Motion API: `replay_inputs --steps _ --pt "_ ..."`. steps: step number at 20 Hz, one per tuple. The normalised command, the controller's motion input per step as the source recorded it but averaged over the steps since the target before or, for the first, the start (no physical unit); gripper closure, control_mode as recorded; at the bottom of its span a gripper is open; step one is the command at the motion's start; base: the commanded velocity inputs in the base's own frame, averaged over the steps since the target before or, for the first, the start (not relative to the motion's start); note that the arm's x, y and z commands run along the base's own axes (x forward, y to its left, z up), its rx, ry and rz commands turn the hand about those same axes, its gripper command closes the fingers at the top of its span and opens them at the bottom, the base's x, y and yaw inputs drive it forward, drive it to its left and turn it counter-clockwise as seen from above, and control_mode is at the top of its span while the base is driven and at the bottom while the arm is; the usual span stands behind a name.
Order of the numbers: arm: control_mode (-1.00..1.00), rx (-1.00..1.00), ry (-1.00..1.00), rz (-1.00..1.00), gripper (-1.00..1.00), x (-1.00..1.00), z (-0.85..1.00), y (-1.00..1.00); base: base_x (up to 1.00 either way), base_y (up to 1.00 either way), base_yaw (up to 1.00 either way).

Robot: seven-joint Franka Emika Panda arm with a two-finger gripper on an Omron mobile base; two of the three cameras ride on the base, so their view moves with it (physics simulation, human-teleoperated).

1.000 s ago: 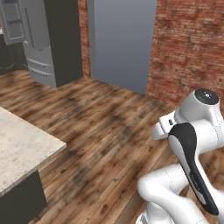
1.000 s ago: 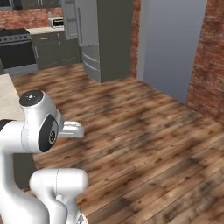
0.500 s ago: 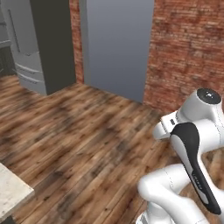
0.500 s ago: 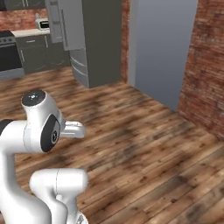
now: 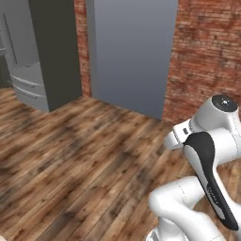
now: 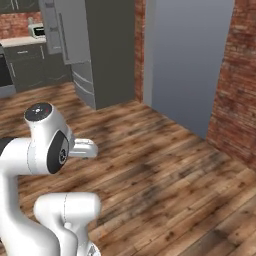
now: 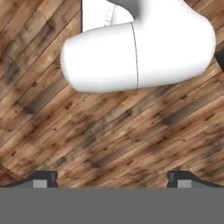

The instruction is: Place the cold items (mushroom and lime) from the fridge in one tupperware on the dining counter. Place the warm items (kebab skewer and hot dog) in the stove area in another tupperware.

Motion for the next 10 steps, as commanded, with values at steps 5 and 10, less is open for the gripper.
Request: replay_inputs --steps 5,10 --pt "1.00 0.00 0.00 0.00 -1.00 0.00 0.00 0.00 1.00 0.67 -0.22" --pt "1.00 0.00 0.00 0.00 -1.00 0.00 0.00 0.00 1.00 0.70 -0.18"
